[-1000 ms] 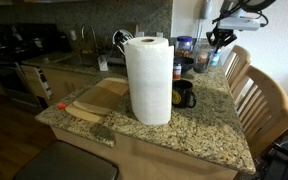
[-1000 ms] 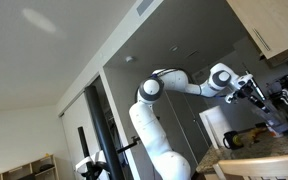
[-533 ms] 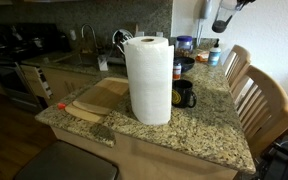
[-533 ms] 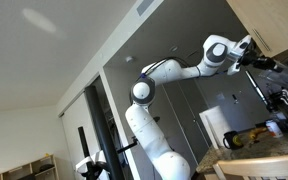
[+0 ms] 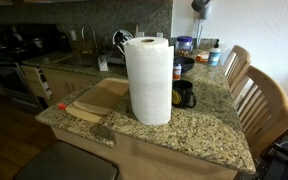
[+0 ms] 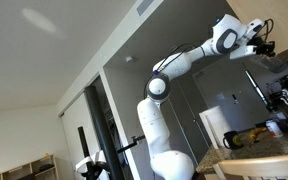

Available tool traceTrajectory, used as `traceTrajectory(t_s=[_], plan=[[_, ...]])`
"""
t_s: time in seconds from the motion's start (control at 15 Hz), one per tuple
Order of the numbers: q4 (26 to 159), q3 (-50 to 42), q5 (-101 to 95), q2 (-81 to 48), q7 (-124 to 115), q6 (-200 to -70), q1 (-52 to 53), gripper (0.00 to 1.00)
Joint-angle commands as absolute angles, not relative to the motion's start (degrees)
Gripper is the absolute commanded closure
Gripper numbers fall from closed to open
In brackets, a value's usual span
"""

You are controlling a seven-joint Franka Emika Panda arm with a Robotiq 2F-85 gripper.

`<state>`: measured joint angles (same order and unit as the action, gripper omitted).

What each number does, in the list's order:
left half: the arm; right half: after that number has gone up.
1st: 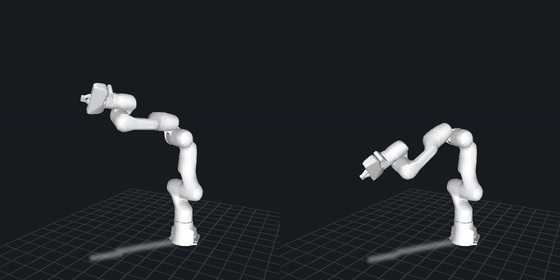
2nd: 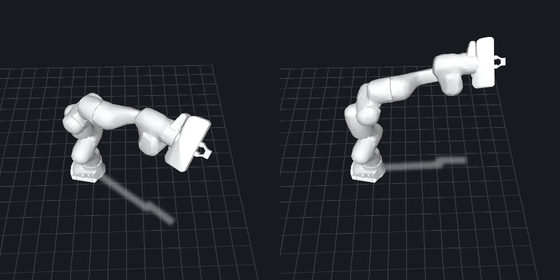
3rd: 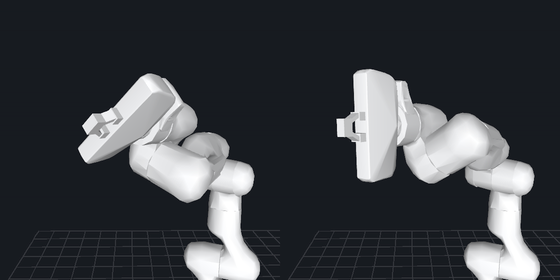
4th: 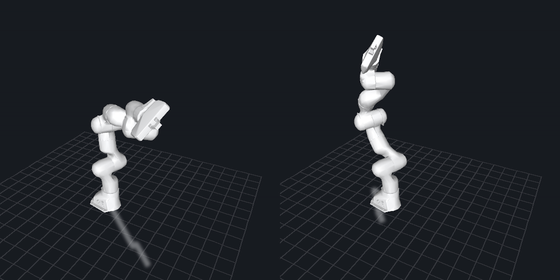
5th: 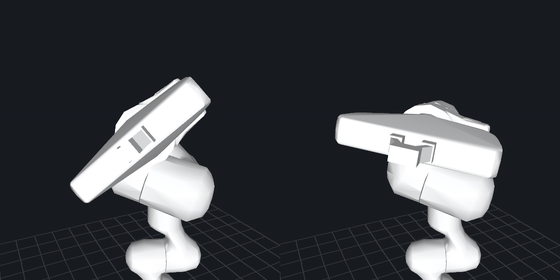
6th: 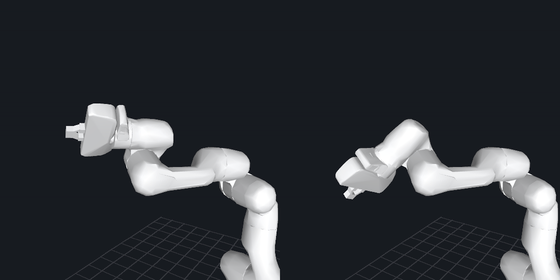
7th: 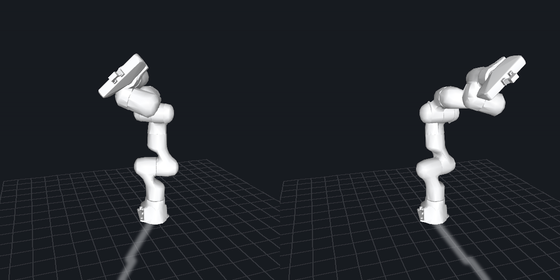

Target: Put the cup in the black bowl

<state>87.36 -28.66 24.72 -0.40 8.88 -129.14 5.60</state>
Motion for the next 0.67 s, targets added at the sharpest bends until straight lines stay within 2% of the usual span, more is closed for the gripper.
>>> traceTrajectory(t_s=[0.0,0.2,0.47,0.6], plan=[[76.5,-21.6,37.4,-9.5,16.4,-116.0,-4.4,0.97],[71.2,-17.3,33.0,-14.6,11.0,-108.8,-9.3,0.97],[67.0,-13.6,28.6,-18.3,8.4,-107.0,-13.4,0.97],[66.2,-16.6,27.5,-19.6,8.6,-107.5,-11.3,0.97]])
